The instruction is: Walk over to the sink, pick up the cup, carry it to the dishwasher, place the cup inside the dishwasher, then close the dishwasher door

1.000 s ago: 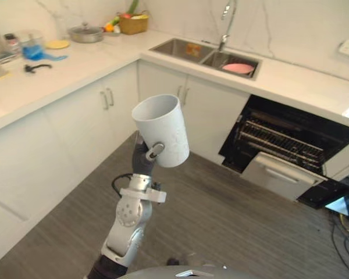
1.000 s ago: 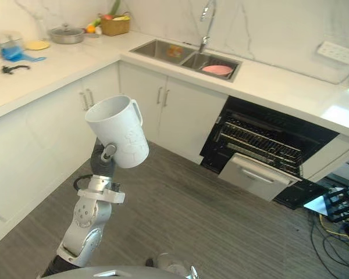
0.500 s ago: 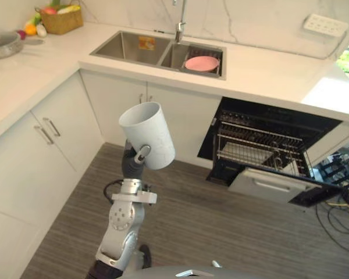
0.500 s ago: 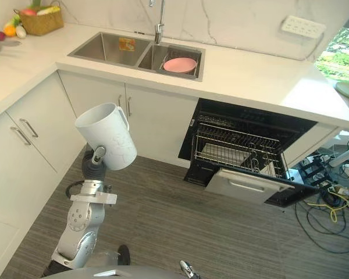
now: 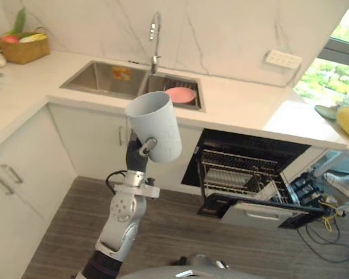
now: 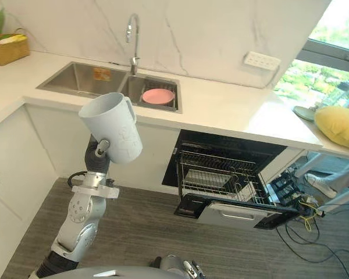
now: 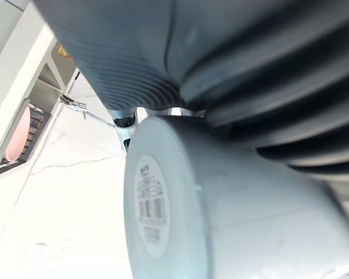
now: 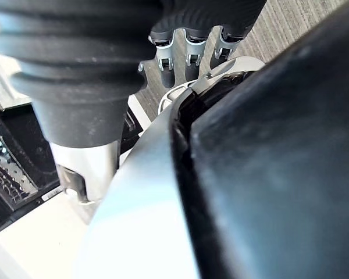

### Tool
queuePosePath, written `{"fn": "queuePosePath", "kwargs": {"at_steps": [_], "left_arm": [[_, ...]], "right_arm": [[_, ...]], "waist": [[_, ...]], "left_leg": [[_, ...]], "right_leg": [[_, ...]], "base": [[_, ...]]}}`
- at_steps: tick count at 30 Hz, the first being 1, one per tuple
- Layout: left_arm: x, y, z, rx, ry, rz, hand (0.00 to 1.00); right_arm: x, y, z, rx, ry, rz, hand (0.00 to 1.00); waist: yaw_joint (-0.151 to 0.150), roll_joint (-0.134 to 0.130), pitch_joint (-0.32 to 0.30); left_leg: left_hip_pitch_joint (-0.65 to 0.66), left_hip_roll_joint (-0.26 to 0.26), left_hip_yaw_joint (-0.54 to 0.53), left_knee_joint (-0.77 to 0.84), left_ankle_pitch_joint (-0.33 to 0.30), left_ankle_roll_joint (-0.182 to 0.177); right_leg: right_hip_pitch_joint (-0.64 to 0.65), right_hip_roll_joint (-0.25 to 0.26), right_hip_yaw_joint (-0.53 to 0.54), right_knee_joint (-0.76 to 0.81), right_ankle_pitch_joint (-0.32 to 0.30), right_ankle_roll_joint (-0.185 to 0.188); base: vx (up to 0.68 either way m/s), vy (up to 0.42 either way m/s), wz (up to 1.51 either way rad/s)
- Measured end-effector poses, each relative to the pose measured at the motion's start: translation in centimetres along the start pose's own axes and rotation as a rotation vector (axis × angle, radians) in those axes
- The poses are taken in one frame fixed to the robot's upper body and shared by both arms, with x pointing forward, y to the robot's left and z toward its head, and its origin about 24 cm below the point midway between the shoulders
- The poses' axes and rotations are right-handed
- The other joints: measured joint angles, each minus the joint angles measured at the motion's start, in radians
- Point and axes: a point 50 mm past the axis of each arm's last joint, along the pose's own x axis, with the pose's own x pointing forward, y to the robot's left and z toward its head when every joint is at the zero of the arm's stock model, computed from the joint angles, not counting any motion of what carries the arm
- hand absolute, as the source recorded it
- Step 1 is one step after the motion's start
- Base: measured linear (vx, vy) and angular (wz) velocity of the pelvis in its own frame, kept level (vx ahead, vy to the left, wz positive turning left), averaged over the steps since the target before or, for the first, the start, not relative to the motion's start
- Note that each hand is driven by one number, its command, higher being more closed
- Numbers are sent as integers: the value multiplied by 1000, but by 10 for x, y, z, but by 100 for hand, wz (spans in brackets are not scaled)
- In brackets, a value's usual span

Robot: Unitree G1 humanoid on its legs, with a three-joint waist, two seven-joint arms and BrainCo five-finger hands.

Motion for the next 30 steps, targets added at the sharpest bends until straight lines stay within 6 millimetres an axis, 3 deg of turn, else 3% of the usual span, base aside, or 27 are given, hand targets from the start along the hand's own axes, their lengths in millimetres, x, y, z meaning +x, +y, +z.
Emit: {"fn": "queuePosePath", "kwargs": {"at_steps": [2, 3, 6, 8, 10, 11, 12, 14, 17, 18, 19, 20, 21, 22, 26, 30], "left_arm": [[0, -3, -1, -17, 1, 4, 100], [0, -5, -1, -30, 0, 7, 100], [-2, -8, -3, -44, 7, 3, 100], [-7, -11, -7, -55, 31, -5, 100], [-8, -16, -8, -69, 37, -30, 100], [-10, -21, -9, -89, 43, -48, 100], [-13, -22, -11, -93, 50, -52, 100], [-18, -18, -14, -87, 61, -49, 100], [-24, -8, -27, -57, 117, -38, 100], [-24, -7, -27, -56, 118, -39, 100], [-24, -5, -27, -54, 116, -34, 100], [-25, -2, -27, -47, 117, -21, 100], [-24, 4, -24, -36, 106, -4, 100], [-20, 7, -19, -46, 79, 10, 100], [-18, 11, -14, -83, 57, 33, 100], [-7, -4, -8, -115, 27, -46, 100]], "right_arm": [[1, 0, 0, -5, 26, 7, 0], [2, -1, 3, -2, 24, 7, 0], [3, -2, 7, -8, 23, 3, 0], [3, -4, 8, -1, 28, -21, 0], [3, -7, 10, 16, 13, -35, 0], [2, -9, 13, 18, -2, -41, 0], [1, -14, 20, 0, -14, -56, 0], [2, -14, 24, -4, -33, -57, 0], [3, -19, 35, 21, -81, -78, 0], [2, -22, 36, 32, -91, -90, 0], [3, -22, 38, 43, -98, -93, 0], [3, -24, 36, 55, -90, -105, 0], [2, -25, 33, 61, -84, -110, 0], [2, -26, 35, 58, -88, -119, 0], [1, -28, 38, 95, -112, -164, 0], [-1, -31, 38, 150, -163, -198, 0]], "waist": [[3, 5, -7], [4, 30, -4], [10, 47, 2], [19, 40, 8], [31, 48, 22], [32, 72, 24], [36, 84, 22], [46, 79, 23], [44, 78, 24], [41, 82, 24], [43, 81, 27], [49, 74, 27], [38, 83, 20], [35, 62, 18], [33, 56, 10], [9, 55, -1]], "left_leg": [[6, 31, 27, 39, -44, -38], [3, 58, 48, 59, -57, -47], [7, 93, 85, 112, -61, -55], [-68, 157, 96, 390, -67, -69], [-162, 245, 87, 665, -24, -91], [-246, 314, 50, 860, 15, -65], [-305, 353, 9, 958, 14, -51], [-345, 347, -40, 926, -19, -46], [-352, 253, -156, 518, -65, -64], [-336, 210, -222, 349, -40, -66], [-325, 190, -255, 304, 14, -73], [-291, 156, -266, 254, 39, -71], [-268, 119, -267, 203, 39, -66], [-269, 105, -244, 200, 31, -53], [-239, 70, -163, 173, 23, -13], [-204, 25, -153, 126, 20, -1]], "right_leg": [[52, 58, 3, -99, -85, -31], [58, 94, 7, -130, -82, -37], [87, 143, 39, -169, -90, -46], [139, 165, 89, -209, -103, -38], [173, 188, 109, -230, -106, -40], [192, 211, 125, -231, -121, -52], [201, 229, 157, -230, -129, -52], [212, 231, 210, -232, -131, -48], [210, 217, 316, -240, -118, -25], [208, 214, 355, -250, -109, -8], [210, 211, 382, -255, -104, 2], [220, 206, 427, -277, -95, 16], [232, 191, 469, -316, -68, 33], [229, 178, 495, -332, -45, 52], [230, 143, 549, -386, -24, 89], [214, 103, 550, -327, -67, 123]], "base": [[332, -240, -37], [277, -204, -32], [182, -134, -43], [143, -123, -56], [118, -71, -44], [83, -15, -56], [111, 24, -79], [76, 43, -94], [97, 145, -100], [86, 214, -92], [107, 252, -99], [131, 258, -84], [173, 305, -79], [144, 244, -51], [149, 218, -46], [129, 158, -4]]}}
